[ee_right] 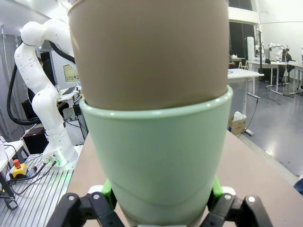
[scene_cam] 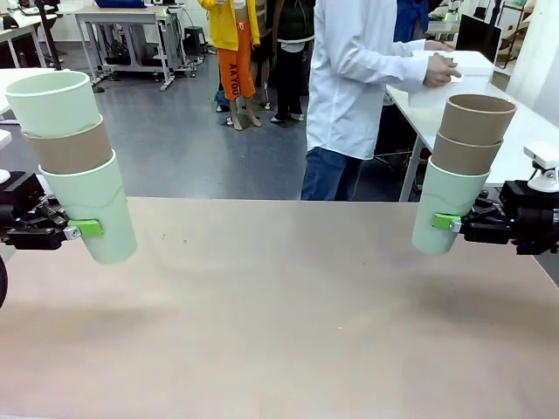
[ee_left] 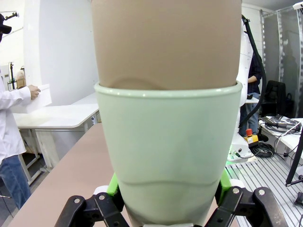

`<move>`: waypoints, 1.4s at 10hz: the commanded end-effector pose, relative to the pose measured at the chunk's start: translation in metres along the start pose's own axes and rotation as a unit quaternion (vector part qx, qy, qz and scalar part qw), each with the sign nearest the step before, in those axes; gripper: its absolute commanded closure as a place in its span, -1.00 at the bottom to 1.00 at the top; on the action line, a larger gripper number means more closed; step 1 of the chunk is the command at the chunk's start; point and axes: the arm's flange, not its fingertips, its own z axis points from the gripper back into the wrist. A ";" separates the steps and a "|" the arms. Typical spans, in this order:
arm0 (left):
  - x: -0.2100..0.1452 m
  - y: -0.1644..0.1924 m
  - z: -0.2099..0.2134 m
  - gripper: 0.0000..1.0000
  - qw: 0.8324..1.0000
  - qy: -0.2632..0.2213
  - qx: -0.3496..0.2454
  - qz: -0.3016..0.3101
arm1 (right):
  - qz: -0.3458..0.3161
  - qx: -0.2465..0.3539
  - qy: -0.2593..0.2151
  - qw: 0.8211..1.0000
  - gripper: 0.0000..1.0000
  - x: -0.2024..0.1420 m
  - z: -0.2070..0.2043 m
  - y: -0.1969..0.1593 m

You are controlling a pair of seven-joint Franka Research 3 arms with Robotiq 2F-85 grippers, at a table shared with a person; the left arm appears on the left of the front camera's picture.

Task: Stack the cups and store them in the basket.
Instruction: Place the stack of Reusable plastic cups into the Pantry Basket.

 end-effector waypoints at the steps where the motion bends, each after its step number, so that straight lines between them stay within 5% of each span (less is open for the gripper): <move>1: 0.002 -0.001 -0.001 -0.72 1.000 -0.003 -0.003 -0.001 | 0.000 0.000 -0.001 1.000 -0.72 0.004 0.000 0.001; 14: 0.002 -0.001 -0.001 -0.72 1.000 -0.003 -0.003 -0.001 | 0.000 0.000 -0.001 1.000 -0.72 0.004 0.000 0.001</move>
